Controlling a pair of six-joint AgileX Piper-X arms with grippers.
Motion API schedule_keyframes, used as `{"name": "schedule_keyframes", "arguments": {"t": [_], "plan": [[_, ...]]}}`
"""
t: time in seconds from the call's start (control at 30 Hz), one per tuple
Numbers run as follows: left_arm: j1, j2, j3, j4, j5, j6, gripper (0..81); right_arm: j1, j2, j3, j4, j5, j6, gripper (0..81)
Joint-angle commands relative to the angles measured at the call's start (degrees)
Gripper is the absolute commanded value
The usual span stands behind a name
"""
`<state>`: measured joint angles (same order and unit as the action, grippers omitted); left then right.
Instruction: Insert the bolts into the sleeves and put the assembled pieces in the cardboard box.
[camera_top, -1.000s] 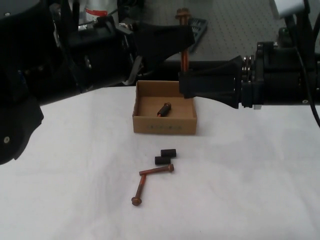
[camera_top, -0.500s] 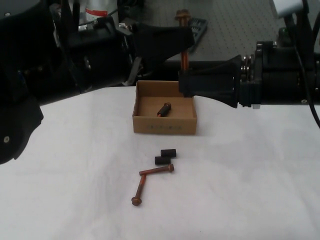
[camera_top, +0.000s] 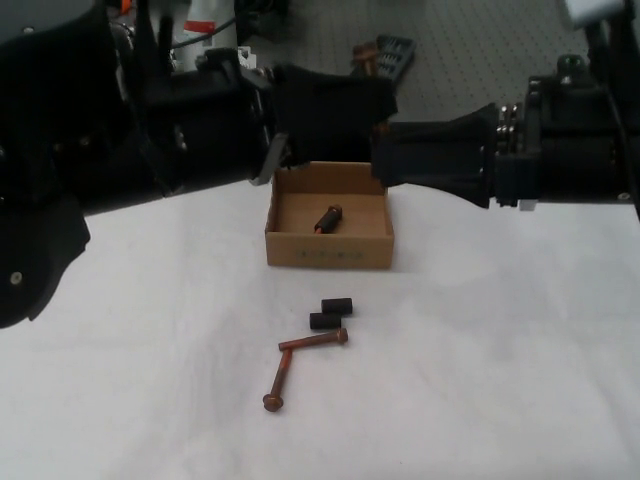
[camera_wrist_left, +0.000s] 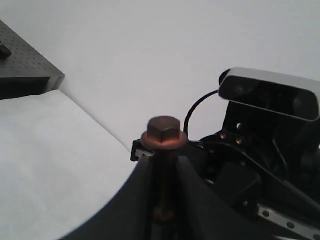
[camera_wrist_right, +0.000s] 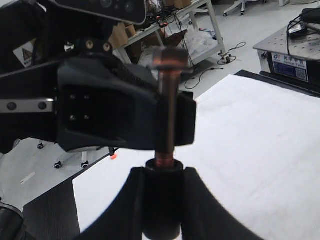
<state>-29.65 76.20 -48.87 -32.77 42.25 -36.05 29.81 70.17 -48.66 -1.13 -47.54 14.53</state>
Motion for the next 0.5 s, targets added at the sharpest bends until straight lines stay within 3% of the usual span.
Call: {"name": "schedule_keyframes", "arguments": {"t": [0.0,0.47], "plan": [[0.3,-0.6,-0.3,-0.1,2.1,0.8,0.6,-1.8,-0.8,-0.2,-1.4,3.2,0.0,1.9],[0.3,-0.6,-0.3,-0.1,2.2,0.1,0.6,-1.7,-0.8,-0.2,-1.4,2.9,0.0,1.9]]}}
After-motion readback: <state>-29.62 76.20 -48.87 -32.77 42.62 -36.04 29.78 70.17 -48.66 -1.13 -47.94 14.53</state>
